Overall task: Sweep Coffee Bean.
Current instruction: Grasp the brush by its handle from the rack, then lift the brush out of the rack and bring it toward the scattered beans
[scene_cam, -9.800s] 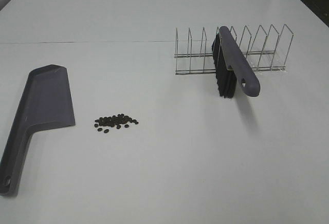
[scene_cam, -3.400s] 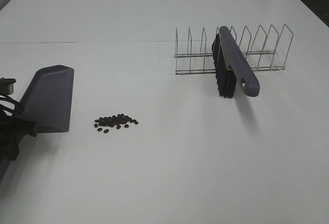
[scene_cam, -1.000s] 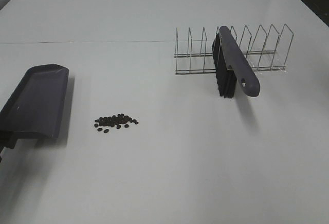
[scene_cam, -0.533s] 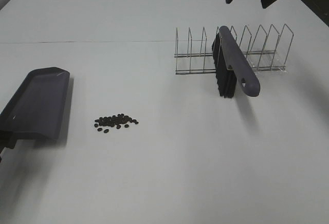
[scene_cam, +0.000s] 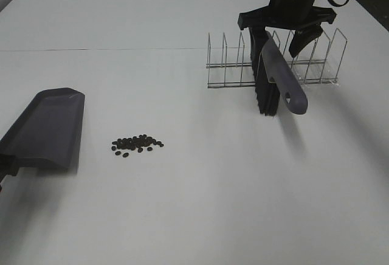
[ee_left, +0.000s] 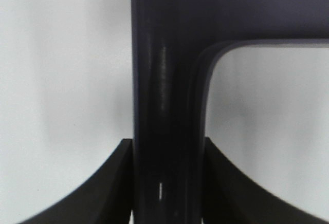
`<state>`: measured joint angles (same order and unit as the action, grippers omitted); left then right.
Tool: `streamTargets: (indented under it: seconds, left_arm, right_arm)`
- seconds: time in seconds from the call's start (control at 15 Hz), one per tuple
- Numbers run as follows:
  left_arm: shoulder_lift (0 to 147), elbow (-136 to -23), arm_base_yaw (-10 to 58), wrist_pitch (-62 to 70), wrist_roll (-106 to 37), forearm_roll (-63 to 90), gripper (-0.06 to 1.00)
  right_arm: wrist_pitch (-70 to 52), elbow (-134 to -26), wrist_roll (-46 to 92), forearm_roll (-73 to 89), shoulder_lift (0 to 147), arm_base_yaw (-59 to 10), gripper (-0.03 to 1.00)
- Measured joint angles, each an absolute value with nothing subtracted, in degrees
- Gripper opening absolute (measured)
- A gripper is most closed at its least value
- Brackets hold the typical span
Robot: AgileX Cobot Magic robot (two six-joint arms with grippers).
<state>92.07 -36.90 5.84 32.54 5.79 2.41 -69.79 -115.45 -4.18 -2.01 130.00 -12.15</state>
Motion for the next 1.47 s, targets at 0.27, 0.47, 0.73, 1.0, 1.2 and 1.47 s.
streamTargets:
  seconds: [0.27, 0.47, 0.73, 1.0, 1.2, 1.47]
  left_arm:
    - [92.1, -36.9, 5.8, 32.5, 5.8, 2.4, 0.33]
    - [92.1, -36.9, 5.8, 32.6, 5.8, 2.4, 0.33]
    - [92.1, -36.9, 5.8, 32.7, 4.7, 2.4, 0.33]
    - [92.0, -36.9, 5.8, 33.1, 4.5, 2.4, 0.33]
    - [92.0, -36.9, 5.8, 33.3, 4.5, 2.3, 0.33]
    - [92.0, -36.9, 5.8, 33.4, 4.5, 2.2, 0.33]
  right_arm:
    - [-69.8, -115.8, -4.2, -2.0, 132.6, -12.1, 0.72]
    - [-69.8, -115.8, -4.5, -2.6, 134.2, -12.1, 0.61]
    - [-70.1, -115.8, -9.1, -5.7, 134.4, -11.9, 0.36]
    - [-70.1, -115.8, -9.9, -6.1, 132.8, -11.9, 0.36]
    - [-70.2, -115.8, -10.0, -6.1, 127.7, -11.9, 0.36]
    - [-70.3, -115.8, -9.9, -6.1, 122.0, -11.9, 0.36]
